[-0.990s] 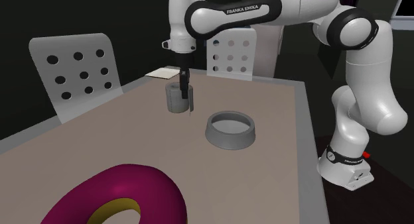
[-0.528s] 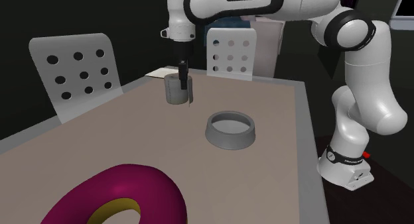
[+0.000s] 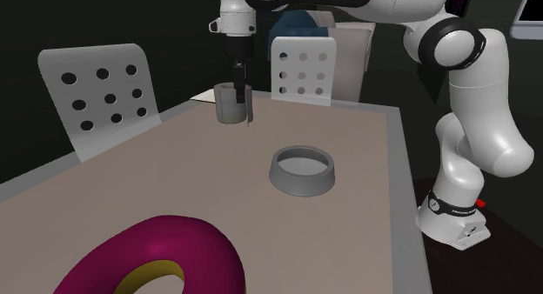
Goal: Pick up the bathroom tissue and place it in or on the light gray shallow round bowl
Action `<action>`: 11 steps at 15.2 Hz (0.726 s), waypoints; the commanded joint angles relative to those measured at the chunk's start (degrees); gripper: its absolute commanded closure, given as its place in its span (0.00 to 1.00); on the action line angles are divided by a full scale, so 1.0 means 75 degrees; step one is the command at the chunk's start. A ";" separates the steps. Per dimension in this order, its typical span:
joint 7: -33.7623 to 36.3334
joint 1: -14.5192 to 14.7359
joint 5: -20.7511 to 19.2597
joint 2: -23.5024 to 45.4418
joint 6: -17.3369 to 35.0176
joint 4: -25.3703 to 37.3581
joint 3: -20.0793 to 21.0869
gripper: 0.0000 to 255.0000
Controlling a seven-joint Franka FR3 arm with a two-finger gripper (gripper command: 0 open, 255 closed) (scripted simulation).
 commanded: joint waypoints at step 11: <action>0.1052 0.0926 -0.0713 -0.2975 0.0637 -0.3525 0.0313 1.00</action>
